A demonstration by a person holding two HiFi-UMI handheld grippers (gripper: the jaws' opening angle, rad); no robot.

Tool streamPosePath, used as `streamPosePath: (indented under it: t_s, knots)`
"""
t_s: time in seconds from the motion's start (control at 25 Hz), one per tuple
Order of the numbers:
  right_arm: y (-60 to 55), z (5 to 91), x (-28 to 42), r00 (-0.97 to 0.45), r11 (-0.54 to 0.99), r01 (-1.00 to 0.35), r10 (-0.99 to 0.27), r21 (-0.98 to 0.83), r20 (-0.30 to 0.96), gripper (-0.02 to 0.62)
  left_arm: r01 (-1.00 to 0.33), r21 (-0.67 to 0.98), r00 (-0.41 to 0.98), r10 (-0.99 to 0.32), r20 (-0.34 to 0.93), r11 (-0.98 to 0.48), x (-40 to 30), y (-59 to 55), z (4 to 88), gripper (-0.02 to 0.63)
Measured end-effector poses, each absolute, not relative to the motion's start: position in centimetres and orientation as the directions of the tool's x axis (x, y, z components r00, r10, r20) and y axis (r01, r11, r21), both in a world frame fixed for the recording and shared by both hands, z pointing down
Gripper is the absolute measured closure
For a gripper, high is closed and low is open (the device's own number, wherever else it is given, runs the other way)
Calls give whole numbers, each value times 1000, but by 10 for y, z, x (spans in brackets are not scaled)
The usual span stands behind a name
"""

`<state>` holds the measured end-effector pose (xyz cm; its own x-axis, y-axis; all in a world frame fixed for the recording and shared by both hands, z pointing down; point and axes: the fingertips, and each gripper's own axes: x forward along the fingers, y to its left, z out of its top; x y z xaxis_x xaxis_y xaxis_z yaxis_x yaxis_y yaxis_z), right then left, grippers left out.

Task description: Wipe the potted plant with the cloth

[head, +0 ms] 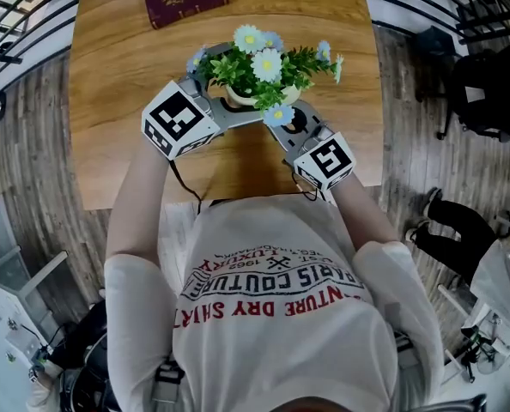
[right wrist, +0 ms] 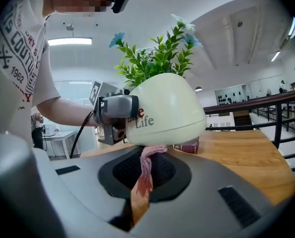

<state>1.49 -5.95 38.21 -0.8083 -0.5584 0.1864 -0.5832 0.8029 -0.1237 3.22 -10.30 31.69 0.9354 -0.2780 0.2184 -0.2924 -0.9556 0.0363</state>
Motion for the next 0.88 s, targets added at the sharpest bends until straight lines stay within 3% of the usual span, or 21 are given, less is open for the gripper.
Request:
streamPosePath:
  t_s: [0.88]
  knots:
    - [-59, 404, 38, -797, 743, -604, -548, -290, 254, 558, -277, -25, 931, -275, 241, -960, 24, -101, 343, 81]
